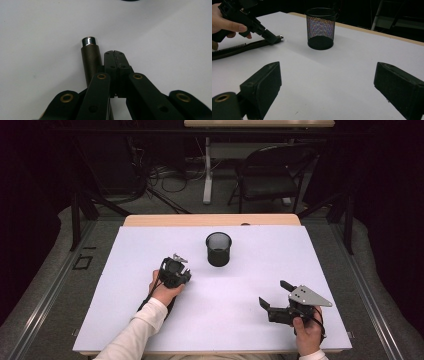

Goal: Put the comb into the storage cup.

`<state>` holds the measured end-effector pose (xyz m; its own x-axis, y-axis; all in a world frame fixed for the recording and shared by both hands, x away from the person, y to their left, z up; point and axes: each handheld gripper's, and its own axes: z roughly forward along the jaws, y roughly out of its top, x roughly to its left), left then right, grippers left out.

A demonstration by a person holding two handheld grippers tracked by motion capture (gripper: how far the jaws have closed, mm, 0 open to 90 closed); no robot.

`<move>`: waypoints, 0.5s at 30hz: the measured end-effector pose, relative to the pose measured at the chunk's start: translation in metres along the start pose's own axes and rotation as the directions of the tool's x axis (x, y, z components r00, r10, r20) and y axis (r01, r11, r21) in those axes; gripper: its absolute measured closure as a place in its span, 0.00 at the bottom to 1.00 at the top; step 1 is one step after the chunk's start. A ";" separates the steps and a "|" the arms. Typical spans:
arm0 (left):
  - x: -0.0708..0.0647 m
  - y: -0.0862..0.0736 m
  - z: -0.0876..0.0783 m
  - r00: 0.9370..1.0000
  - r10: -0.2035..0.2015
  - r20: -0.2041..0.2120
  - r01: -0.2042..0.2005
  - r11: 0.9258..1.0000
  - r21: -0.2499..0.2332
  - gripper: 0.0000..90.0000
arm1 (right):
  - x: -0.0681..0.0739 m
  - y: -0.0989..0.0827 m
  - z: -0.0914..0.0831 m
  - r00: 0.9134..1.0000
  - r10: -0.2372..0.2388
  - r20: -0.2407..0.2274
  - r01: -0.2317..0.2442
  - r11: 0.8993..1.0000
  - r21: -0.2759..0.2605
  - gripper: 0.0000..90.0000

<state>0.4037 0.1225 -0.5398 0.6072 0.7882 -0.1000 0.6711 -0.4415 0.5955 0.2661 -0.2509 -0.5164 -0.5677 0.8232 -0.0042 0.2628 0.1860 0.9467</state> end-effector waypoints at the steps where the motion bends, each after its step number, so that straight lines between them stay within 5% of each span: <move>1: 0.001 0.000 0.000 1.000 0.000 -0.003 0.000 1.000 0.006 1.00 | 0.000 0.000 0.000 1.000 0.000 0.001 0.000 1.000 0.001 0.08; 15: 0.015 -0.002 -0.002 0.999 -0.025 -0.043 0.027 0.999 0.034 1.00 | 0.000 0.000 0.000 1.000 0.000 -0.002 0.000 1.000 0.002 0.08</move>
<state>0.4106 0.1364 -0.5406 0.5713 0.8167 -0.0810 0.7013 -0.4346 0.5651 0.2661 -0.2507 -0.5165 -0.5694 0.8220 -0.0036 0.2645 0.1874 0.9460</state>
